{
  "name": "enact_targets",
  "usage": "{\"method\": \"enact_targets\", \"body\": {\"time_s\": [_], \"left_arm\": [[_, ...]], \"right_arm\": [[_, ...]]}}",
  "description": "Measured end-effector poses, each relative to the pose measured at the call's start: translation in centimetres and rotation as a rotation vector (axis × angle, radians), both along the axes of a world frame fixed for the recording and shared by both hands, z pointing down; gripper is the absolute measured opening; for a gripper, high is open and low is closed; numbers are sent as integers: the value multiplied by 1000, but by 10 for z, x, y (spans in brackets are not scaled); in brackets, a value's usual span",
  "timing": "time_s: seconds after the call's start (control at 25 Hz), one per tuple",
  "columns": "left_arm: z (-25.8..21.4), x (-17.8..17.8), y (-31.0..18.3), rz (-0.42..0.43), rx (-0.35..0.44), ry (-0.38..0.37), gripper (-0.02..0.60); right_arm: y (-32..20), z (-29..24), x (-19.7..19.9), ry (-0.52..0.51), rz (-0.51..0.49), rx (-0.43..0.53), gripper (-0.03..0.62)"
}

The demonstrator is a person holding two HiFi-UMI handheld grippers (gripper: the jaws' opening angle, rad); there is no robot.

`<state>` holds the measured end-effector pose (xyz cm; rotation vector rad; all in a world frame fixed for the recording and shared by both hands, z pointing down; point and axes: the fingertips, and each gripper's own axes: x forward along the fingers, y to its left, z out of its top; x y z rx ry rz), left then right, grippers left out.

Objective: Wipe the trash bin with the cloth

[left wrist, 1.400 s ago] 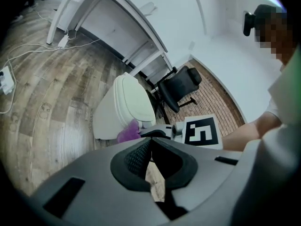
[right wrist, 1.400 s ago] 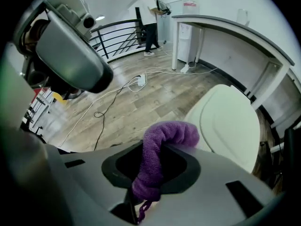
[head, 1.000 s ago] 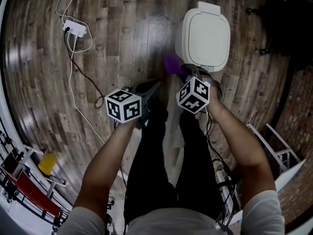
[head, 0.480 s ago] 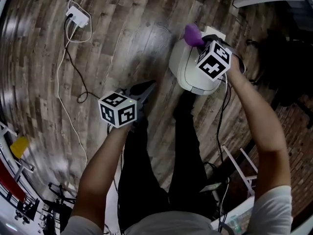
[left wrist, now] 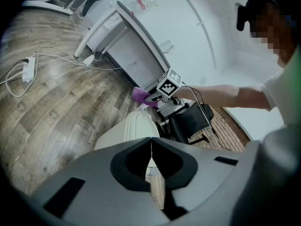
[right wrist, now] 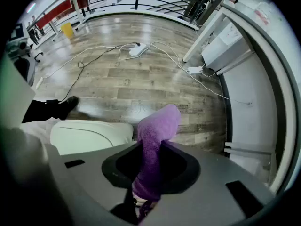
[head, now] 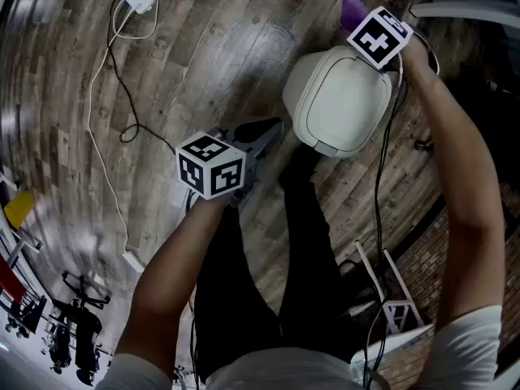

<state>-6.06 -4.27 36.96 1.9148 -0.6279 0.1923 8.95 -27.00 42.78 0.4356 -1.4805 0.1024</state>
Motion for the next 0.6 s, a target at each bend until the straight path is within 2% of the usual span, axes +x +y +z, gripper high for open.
{"method": "enact_targets", "body": {"time_s": [0.16, 0.44, 0.6], "left_arm": [[3, 9, 4, 20, -6, 13, 3], [9, -1, 14, 44, -17, 14, 3], [11, -10, 22, 40, -22, 13, 3]], "right_arm": [[20, 27, 16, 104, -28, -68, 97], [47, 40, -5, 84, -73, -110, 97], [57, 37, -26, 36, -104, -112, 97]]}}
